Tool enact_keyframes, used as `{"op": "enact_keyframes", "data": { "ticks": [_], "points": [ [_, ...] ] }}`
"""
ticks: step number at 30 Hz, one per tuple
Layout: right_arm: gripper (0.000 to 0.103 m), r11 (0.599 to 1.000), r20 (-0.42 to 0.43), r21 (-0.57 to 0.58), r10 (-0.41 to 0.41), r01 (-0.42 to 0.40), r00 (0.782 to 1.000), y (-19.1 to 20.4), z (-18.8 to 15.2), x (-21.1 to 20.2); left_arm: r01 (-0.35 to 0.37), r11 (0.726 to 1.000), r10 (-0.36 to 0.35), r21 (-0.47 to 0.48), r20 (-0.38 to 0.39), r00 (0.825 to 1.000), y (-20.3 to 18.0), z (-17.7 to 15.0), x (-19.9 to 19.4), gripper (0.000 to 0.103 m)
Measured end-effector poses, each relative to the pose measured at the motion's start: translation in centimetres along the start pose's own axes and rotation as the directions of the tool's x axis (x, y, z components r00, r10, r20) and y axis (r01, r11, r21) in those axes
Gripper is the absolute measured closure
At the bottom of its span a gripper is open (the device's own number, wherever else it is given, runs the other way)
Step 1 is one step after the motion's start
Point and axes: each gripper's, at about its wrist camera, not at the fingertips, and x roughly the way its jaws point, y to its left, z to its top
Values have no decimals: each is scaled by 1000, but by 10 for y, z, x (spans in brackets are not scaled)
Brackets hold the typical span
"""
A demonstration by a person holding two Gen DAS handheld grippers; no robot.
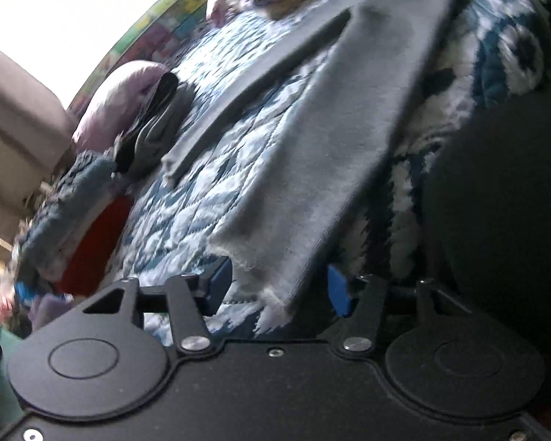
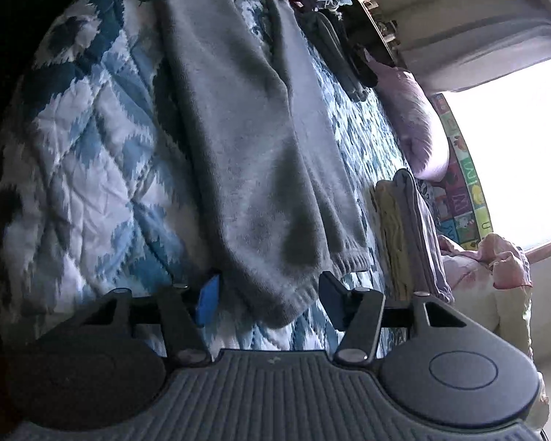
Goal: Fold clothes
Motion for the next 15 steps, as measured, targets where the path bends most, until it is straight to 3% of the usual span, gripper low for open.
{"op": "enact_keyframes", "data": {
  "ticks": [1, 9, 12, 14, 15],
  "points": [
    [53, 1000, 2, -7, 7, -7, 1000, 1, -2, -2, 0, 1000, 0, 8, 3, 1000, 1, 0, -2, 48],
    [56, 998, 18, -52, -21, 22, 1000, 7, -1, 8, -8, 997, 6, 73, 27, 1000, -7, -1, 2, 51],
    [68, 1000, 16, -21, -10, 10, 1000, 4, 0, 10, -8, 999, 7, 37, 28, 1000, -4, -3, 1, 55],
    [69, 999, 16, -25, -29, 29, 999, 7, -1, 9, -9, 999, 7, 39, 29, 1000, -6, -3, -1, 63],
    [69, 999, 16, -28, -38, 39, 999, 9, -2, 8, -11, 999, 11, 33, 25, 1000, -5, -2, -1, 78]
  ]
}}
